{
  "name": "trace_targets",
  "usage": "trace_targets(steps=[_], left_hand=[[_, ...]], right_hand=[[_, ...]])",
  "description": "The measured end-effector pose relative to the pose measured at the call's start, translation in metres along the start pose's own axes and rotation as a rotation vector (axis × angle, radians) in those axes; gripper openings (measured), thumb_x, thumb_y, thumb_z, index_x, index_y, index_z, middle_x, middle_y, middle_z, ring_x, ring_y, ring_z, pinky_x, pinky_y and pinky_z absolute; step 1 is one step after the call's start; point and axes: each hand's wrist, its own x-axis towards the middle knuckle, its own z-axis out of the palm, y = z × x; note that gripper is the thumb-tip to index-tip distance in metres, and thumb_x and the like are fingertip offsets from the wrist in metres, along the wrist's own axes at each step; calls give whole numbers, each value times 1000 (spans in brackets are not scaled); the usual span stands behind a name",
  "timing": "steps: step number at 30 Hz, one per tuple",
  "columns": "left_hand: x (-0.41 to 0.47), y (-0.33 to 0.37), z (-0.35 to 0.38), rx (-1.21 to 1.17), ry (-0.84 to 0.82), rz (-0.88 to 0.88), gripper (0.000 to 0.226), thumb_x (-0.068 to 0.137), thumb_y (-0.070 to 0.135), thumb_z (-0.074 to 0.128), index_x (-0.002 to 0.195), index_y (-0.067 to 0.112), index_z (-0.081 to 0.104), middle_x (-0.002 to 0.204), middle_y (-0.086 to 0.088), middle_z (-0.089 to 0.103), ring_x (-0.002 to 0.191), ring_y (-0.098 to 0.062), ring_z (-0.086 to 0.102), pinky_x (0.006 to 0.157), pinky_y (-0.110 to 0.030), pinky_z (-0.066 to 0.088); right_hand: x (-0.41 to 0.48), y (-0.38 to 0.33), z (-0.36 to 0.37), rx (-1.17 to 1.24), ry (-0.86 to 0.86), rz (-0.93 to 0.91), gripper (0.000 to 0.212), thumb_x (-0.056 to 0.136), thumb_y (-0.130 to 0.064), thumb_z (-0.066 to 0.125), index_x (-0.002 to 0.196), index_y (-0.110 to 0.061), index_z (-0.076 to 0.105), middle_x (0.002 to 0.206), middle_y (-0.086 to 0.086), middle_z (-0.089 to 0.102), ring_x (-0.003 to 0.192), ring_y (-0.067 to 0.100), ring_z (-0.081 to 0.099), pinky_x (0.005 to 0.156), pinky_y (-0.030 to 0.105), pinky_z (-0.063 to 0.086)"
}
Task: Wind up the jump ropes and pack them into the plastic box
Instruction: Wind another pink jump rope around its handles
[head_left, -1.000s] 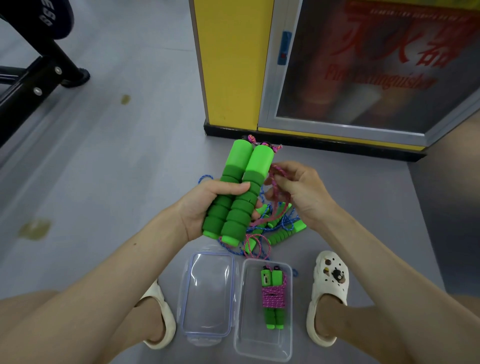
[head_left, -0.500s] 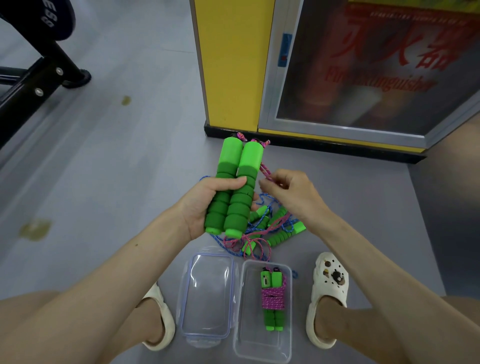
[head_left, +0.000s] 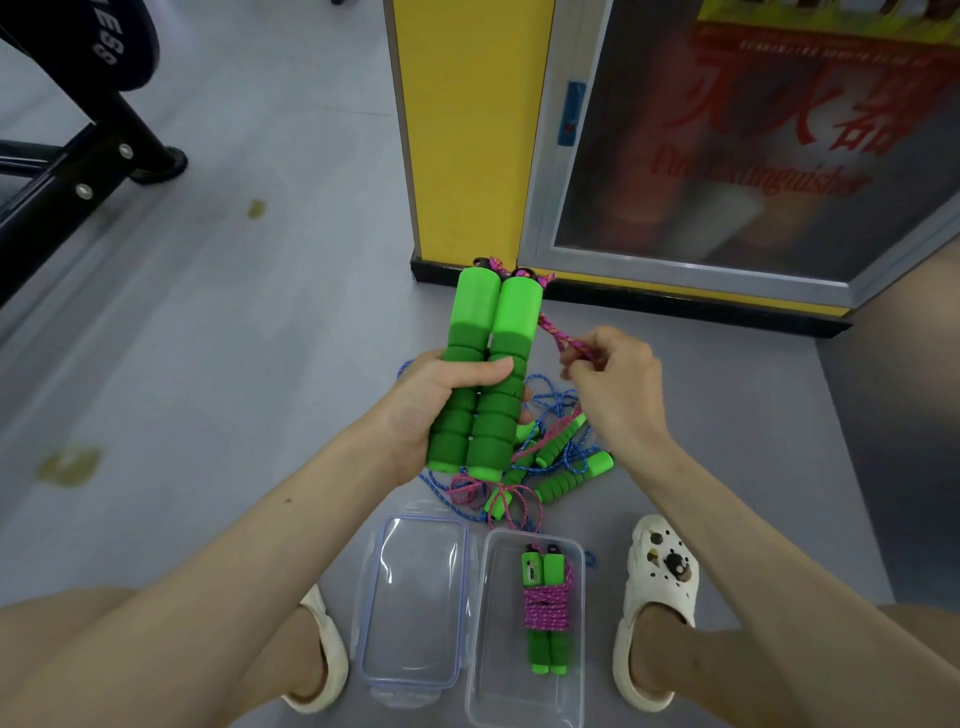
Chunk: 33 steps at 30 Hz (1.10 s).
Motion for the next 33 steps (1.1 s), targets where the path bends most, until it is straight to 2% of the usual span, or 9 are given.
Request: trace_targets(steps=[3, 6, 9, 13, 16, 20, 25, 28, 33], left_hand=[[2, 3, -1, 9, 36, 27, 11, 87, 7, 58, 96, 4, 64, 81, -14, 69, 63, -23, 69, 51, -29, 55], [5, 6, -4, 15, 102, 70, 11, 87, 8, 60, 97, 4, 64, 82, -13, 70, 65, -23, 70, 53, -30, 56], [6, 3, -6, 52, 139, 99, 11, 87, 7, 60, 97, 4, 64, 83, -14, 70, 66, -23, 70, 56, -31, 58], [9, 0, -8, 68, 171, 101, 13, 87, 8, 62, 99, 4, 64, 84, -14, 70, 68, -23, 70, 56, -31, 58], [12, -2, -9, 126, 209, 116, 14, 86, 6, 64, 99, 4, 64, 85, -14, 70, 68, -25, 70, 56, -30, 57], [16, -7, -9, 185, 263, 154, 12, 85, 5, 66, 97, 6, 65, 86, -15, 69, 73, -29, 68, 60, -32, 58], [21, -13, -11, 320, 337, 223, 13, 81, 7, 70, 91, 13, 66, 89, -14, 69, 90, -39, 67, 84, -50, 56], [22, -18, -11, 517, 392, 309, 21, 71, 23, 75, 89, 21, 64, 83, -5, 70, 84, -31, 68, 81, -48, 55], [20, -25, -6, 1083, 572, 465, 24, 83, 34, 67, 90, 20, 49, 74, 4, 57, 74, -28, 56, 61, -36, 43]], right_hand=[[3, -3, 0, 402, -88, 199, 29, 86, 13, 45, 85, -15, 54, 72, 7, 63, 53, 14, 61, 56, 27, 51], [3, -9, -1, 655, -243, 282, 32, 89, 16, 46, 98, -14, 47, 83, 15, 61, 46, 13, 54, 40, 22, 42], [4, -8, -5, 427, -302, 172, 19, 90, 8, 54, 86, -10, 56, 82, 13, 61, 41, 10, 52, 36, 19, 36], [3, -1, -3, 196, -294, 88, 5, 91, -18, 62, 88, -18, 66, 81, 12, 66, 44, 6, 51, 43, 16, 41], [2, 0, -3, 71, -313, 22, 14, 81, -22, 74, 89, -17, 64, 77, 6, 68, 60, 10, 58, 51, 17, 44], [-2, -3, 1, 141, -436, 61, 13, 92, -14, 59, 102, -17, 52, 66, 1, 70, 54, 7, 60, 50, 20, 45], [-6, -11, 2, 238, -509, 148, 15, 99, -13, 47, 104, -10, 61, 64, 6, 65, 41, 8, 46, 44, 19, 38], [-5, -11, 2, 227, -489, 179, 20, 99, -13, 44, 102, -9, 64, 66, 6, 58, 42, 8, 36, 39, 19, 27], [-8, -10, 4, 212, -514, 136, 22, 99, -14, 45, 96, -8, 66, 58, 0, 53, 41, 5, 40, 40, 15, 33]])
